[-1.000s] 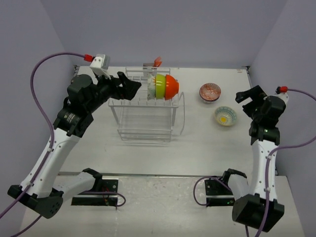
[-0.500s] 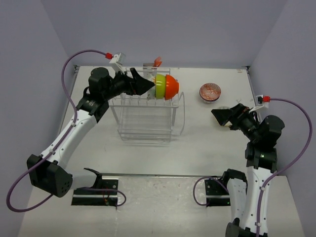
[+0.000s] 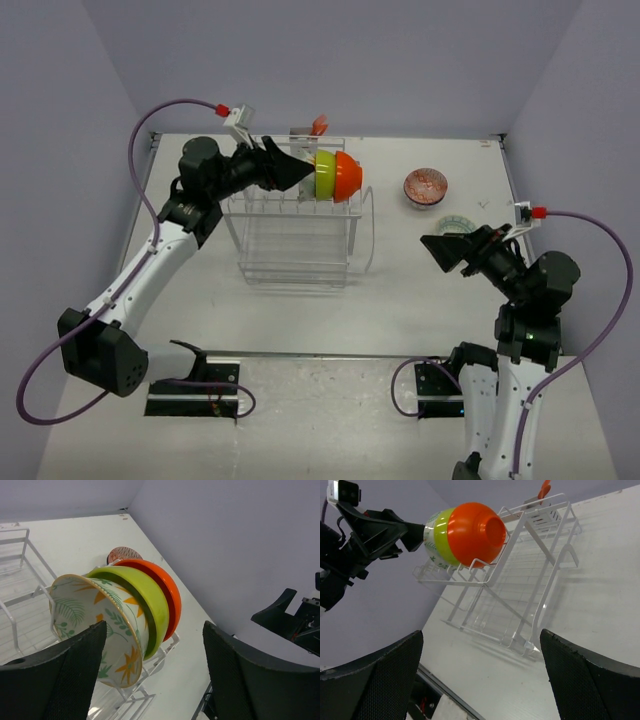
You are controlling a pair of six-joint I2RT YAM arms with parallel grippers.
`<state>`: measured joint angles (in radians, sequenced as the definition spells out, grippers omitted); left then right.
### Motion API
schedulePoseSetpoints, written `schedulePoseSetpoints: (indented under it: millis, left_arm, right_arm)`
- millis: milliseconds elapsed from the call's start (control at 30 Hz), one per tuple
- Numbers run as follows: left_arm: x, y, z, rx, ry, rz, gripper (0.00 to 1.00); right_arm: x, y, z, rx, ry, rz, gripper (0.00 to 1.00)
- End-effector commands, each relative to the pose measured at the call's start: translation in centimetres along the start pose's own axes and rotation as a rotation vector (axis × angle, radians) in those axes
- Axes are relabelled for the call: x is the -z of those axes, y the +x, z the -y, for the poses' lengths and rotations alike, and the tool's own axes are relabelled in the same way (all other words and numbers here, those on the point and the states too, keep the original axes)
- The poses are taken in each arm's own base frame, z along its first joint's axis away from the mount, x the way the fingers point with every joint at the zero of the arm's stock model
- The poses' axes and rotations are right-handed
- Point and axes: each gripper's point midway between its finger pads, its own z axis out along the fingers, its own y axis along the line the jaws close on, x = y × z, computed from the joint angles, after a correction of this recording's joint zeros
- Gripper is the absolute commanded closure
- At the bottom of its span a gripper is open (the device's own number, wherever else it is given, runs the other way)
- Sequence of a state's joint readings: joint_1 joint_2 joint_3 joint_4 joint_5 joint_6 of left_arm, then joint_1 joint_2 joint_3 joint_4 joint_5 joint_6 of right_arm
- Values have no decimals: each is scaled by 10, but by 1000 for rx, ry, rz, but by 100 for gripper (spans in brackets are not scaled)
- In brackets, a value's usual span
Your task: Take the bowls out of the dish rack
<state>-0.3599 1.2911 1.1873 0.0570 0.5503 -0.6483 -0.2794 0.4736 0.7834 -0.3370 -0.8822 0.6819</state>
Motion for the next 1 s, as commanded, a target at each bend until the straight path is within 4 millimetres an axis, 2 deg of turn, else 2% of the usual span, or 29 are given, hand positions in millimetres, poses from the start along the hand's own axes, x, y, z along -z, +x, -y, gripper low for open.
schedulePoseSetpoints:
  millis: [0, 167, 233, 333, 500, 533, 600, 633, 700, 833, 967]
  left_arm:
    - [-6, -7, 1, -5, 37, 14, 24]
    - [-12, 3, -8, 21, 31, -6, 40]
    - [-14, 5, -10, 29, 40, -9, 42]
    - [-16, 8, -11, 45, 56, -18, 55]
    - [-16, 9, -8, 55, 91, -15, 70]
    - [-16, 9, -9, 55, 93, -15, 77]
    - [-16, 10, -9, 60, 96, -15, 79]
    - [-17, 12, -10, 63, 99, -20, 86]
    - [-17, 11, -10, 65, 100, -17, 92]
    - [-15, 7, -6, 58, 109, -10, 100]
    - [-13, 1, 0, 48, 122, -3, 100]
  right_arm:
    - [9, -7, -27, 49, -60, 24, 1]
    - [13, -7, -32, 70, -64, 18, 1]
    - [14, -7, -35, 77, -70, 19, 1]
    - [14, -7, -35, 80, -73, 20, 1]
    - [13, -6, -33, 79, -76, 13, 1]
    - [12, -5, -33, 79, -77, 12, 1]
    - [12, -5, -34, 80, -84, 8, 1]
    - [12, -6, -35, 81, -86, 9, 1]
    - [12, -5, -35, 80, -87, 7, 1]
    - [13, -7, -37, 86, -91, 10, 1]
    - [13, -7, -40, 87, -105, 5, 1]
